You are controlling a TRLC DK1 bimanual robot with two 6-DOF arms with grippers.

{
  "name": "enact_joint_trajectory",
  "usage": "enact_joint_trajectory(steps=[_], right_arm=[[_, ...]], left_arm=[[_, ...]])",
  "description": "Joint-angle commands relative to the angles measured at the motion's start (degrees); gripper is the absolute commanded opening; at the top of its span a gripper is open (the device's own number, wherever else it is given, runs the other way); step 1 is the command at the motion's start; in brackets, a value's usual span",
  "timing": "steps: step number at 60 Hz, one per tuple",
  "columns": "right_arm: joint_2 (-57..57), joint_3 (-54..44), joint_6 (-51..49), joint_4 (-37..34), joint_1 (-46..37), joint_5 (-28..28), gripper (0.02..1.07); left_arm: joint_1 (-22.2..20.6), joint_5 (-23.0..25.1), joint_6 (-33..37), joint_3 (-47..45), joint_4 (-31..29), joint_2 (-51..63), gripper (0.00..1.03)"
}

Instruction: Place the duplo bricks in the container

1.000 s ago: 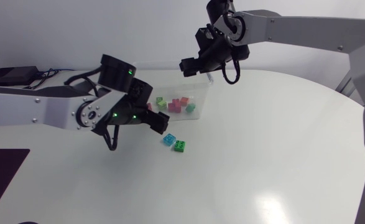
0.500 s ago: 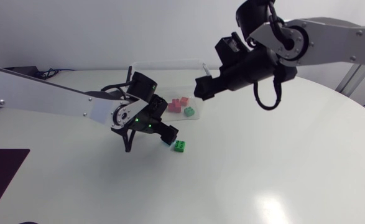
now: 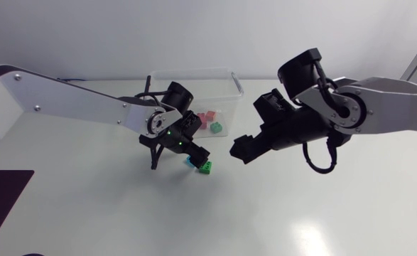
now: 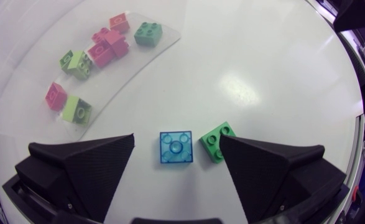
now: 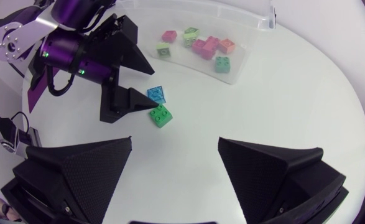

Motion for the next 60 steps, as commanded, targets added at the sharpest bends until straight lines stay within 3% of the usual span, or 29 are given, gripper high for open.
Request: enact_joint_trajectory(steps=[1, 34, 40, 49, 52, 55, 60], right_arm=[[-1.35, -2.95, -0.82, 1.05, -0.31, -0.66, 1.03], [-2.50, -7.61, -1.35, 1.67, 1.18, -1.10, 1.03], [-0.56, -7.43, -2.05, 1.67, 2.85, -1.10, 1.03], [2.87, -6.29, -5.56, 1.93, 4.43, -1.01, 1.03], [5.15, -5.41, -7.32, 2.19, 4.43, -1.01, 1.03], [7.35, -4.44, -8.99, 2.63, 4.17, -1.10, 1.03], [10.51, -3.04, -11.10, 3.69, 3.99, -1.10, 1.03]], left_arm=[[0.07, 0.58, 1.76, 2.19, -1.10, 1.97, 0.91], [1.91, 0.58, 5.10, 2.89, -2.77, 5.22, 0.80], [1.82, 0.58, 5.72, 4.03, -3.39, 6.45, 0.65], [1.56, 0.58, 6.33, 5.53, -4.00, 7.77, 0.55], [1.47, 0.67, 6.33, 5.88, -4.00, 8.12, 0.45], [1.38, 0.84, 6.33, 6.41, -4.00, 8.56, 0.27], [1.38, 0.84, 6.42, 6.58, -4.00, 8.91, 0.24]])
